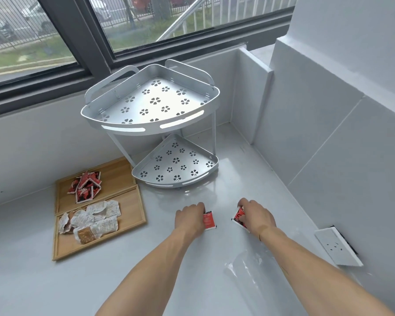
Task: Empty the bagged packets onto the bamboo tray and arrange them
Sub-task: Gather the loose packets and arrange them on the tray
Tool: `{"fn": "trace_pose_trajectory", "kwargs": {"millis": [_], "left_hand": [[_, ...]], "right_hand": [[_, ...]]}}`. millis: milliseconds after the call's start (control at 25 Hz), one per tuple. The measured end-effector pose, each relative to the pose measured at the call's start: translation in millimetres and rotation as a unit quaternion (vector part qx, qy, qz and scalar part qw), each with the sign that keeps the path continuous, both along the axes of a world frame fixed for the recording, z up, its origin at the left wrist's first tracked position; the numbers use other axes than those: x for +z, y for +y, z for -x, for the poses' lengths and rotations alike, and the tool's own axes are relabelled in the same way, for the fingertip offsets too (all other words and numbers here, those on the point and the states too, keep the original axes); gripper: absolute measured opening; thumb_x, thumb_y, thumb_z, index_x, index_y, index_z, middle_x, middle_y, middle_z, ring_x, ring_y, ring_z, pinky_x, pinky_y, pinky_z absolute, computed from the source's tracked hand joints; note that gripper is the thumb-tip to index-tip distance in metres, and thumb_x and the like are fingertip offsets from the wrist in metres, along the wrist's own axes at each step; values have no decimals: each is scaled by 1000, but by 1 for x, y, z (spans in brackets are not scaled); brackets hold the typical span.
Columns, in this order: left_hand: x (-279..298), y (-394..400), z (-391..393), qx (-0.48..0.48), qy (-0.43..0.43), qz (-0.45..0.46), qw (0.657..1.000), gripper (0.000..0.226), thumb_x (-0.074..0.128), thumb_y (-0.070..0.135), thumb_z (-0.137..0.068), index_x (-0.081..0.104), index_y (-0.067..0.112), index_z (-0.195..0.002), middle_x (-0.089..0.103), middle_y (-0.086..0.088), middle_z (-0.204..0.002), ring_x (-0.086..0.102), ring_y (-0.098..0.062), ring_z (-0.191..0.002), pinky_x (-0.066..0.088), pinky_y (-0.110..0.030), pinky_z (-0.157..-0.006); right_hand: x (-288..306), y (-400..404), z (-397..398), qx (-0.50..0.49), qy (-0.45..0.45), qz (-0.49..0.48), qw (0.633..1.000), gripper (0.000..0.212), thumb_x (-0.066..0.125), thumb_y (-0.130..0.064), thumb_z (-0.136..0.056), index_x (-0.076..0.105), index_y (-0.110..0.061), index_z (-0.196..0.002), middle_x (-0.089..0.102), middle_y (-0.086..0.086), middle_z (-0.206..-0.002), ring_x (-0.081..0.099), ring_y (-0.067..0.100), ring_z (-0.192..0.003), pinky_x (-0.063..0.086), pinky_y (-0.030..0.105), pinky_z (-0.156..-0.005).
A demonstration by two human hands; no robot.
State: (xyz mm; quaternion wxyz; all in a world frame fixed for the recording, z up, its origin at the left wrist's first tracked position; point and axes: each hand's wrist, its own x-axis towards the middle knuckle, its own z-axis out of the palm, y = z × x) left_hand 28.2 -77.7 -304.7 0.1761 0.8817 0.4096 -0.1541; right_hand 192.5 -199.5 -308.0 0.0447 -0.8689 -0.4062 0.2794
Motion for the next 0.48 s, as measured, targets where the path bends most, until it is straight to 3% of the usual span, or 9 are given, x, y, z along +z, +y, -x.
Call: {"fn": "trace_pose_trajectory", "kwargs": {"millis": [160,280,480], "left_hand": [[10,-7,21,16,-32,-1,999,24,54,12,-86,53,16,-110,50,-7,-111,53,-30,-90,36,-35,-72],[15,-7,47,4,-15,-14,1000,28,47,2,-83,51,15,-108,61,-9,-107,51,-31,-103,36,-36,-75],[13,5,112,18,6,-15,1000,36,45,6,-87,54,24,-117,68,-6,-108,49,-29,-110,34,-38,-83]], "right_hand": [[4,0,14,35,-13,11,999,47,44,-4,-85,47,-29,-125,56,3,-116,59,29,-101,45,32,-74],[9,8,33,69,-34,27,997,50,44,-3,-84,48,-29,-126,58,2,-117,60,28,-103,45,32,-75],[16,32,79,125,-27,46,991,49,45,-4,-82,52,-27,-125,62,3,-121,60,29,-107,46,32,-79]]}}
